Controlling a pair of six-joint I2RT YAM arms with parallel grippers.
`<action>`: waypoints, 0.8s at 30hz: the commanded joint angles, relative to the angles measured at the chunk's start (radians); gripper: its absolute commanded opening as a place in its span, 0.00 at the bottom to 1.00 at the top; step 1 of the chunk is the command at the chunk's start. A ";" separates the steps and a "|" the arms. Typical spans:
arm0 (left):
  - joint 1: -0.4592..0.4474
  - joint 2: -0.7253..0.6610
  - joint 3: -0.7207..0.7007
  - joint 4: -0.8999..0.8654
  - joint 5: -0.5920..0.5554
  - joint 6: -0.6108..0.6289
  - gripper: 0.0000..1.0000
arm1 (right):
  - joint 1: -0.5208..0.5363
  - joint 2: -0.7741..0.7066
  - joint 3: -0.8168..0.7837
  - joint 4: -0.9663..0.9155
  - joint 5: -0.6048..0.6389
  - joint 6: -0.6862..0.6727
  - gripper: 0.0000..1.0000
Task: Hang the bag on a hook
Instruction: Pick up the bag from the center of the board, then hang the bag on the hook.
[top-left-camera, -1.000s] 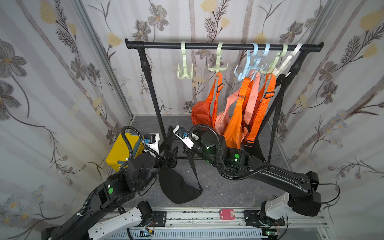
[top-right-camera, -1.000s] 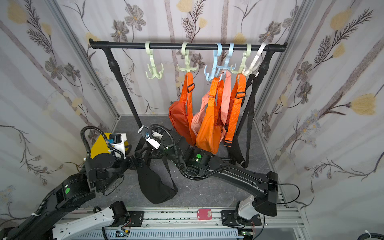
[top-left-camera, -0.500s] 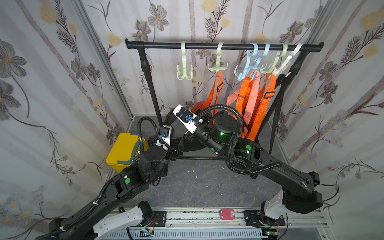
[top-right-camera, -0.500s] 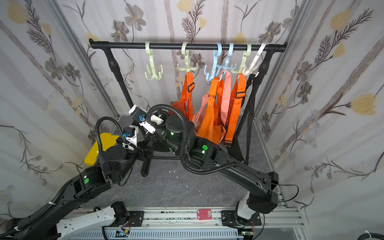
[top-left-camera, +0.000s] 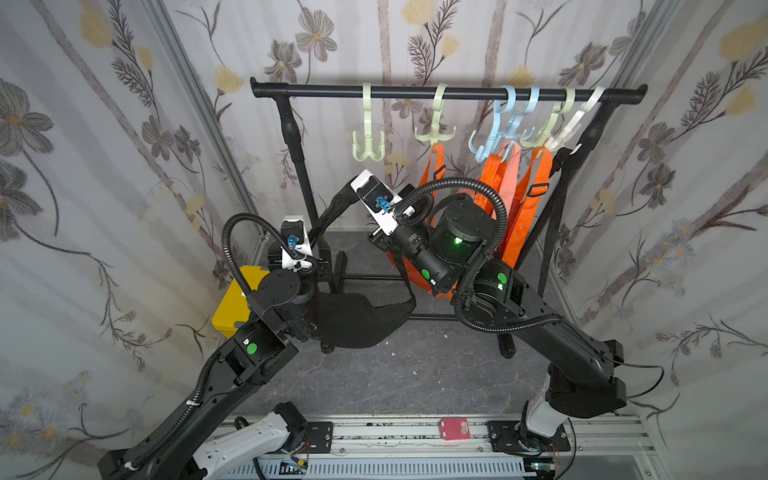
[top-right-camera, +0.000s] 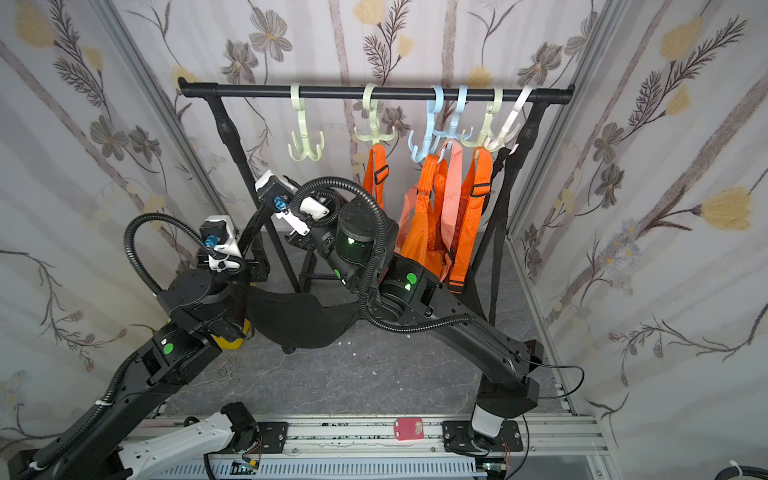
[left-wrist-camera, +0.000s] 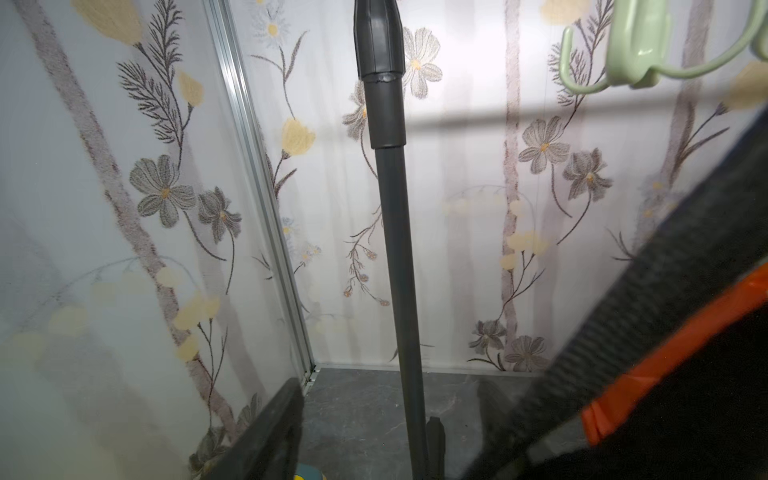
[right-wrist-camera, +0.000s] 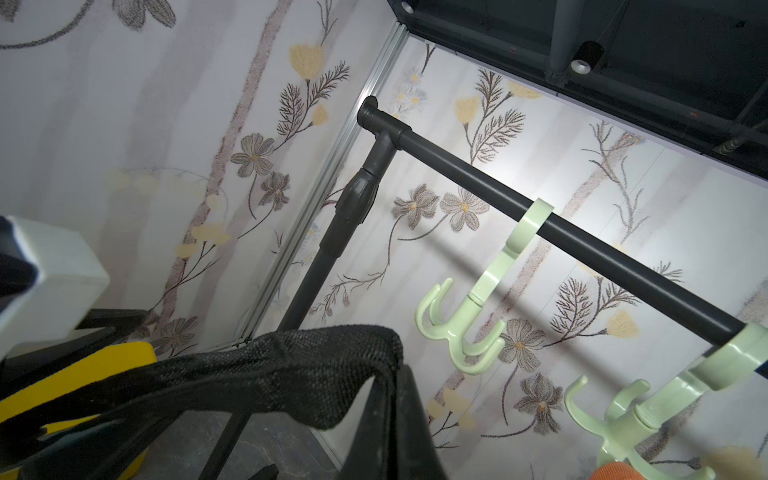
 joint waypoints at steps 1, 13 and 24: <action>0.034 0.014 0.054 0.046 0.091 0.012 0.00 | -0.044 0.020 0.049 0.048 0.009 0.007 0.00; 0.084 0.215 0.369 -0.051 0.302 -0.041 0.00 | -0.146 0.089 0.114 0.100 -0.044 0.084 0.00; 0.120 0.370 0.552 -0.088 0.348 -0.070 0.00 | -0.206 0.122 0.152 0.155 -0.023 0.122 0.00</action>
